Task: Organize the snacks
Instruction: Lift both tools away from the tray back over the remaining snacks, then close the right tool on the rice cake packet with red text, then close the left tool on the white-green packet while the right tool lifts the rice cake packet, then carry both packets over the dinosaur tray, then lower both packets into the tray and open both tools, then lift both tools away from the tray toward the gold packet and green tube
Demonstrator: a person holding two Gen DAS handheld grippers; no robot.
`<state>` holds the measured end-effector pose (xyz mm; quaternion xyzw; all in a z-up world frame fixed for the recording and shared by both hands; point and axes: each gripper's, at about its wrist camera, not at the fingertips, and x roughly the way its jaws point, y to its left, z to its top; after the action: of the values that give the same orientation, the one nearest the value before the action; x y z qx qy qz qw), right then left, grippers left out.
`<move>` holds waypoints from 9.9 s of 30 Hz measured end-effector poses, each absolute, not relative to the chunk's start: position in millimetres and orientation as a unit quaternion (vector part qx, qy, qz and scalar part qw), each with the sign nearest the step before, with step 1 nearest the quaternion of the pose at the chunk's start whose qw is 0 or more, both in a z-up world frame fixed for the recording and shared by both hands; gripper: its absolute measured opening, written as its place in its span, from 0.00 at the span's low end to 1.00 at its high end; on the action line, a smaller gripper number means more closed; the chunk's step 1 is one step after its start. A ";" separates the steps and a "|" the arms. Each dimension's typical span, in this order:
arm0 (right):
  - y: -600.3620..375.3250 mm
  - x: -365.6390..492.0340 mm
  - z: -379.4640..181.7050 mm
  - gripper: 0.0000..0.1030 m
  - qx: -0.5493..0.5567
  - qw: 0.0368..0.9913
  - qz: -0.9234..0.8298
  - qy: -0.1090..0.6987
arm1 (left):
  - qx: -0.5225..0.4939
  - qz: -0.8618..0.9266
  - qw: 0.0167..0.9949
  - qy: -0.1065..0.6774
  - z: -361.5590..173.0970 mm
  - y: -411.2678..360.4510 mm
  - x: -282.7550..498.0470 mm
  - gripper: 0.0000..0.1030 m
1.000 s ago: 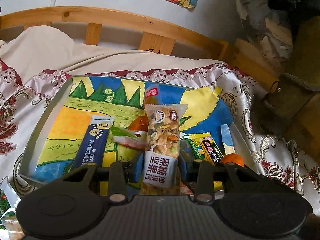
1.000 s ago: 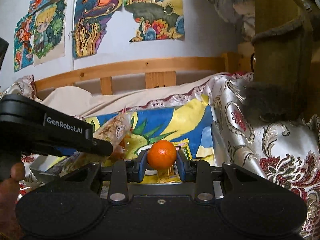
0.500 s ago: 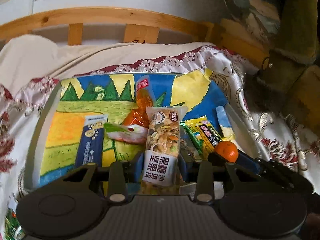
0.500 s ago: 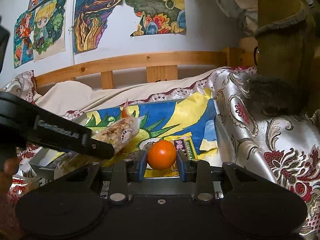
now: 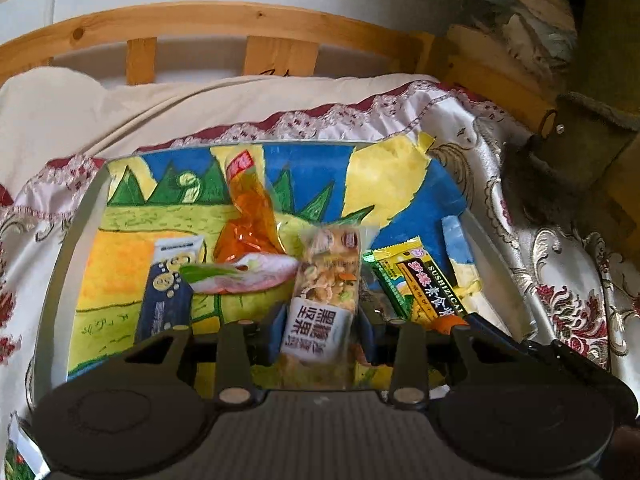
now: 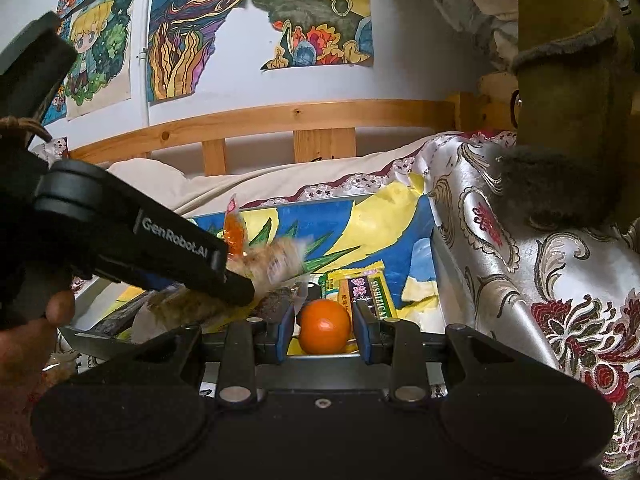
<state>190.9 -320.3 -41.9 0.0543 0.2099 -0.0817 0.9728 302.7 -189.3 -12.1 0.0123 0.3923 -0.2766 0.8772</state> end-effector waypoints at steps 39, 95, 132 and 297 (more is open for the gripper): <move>-249.6 42.5 76.9 0.99 0.056 0.990 -0.067 0.109 | -0.086 -0.139 0.965 0.207 95.7 -20.1 114.4 1.00; -141.9 139.6 103.7 0.99 0.007 0.931 0.065 0.358 | 0.010 -0.165 0.928 0.335 16.3 92.2 151.3 1.00; -131.1 195.6 -46.0 0.87 0.036 0.897 0.086 0.432 | 0.001 -0.289 0.875 0.387 -44.4 73.6 244.6 0.99; -183.1 94.3 84.0 0.99 0.046 0.970 -0.025 0.236 | 0.007 -0.177 0.949 0.259 44.4 70.5 153.4 1.00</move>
<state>94.3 -183.1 84.0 0.0461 0.2359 -0.0255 0.9703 153.4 70.5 44.4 0.0073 0.2594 -0.1768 0.9494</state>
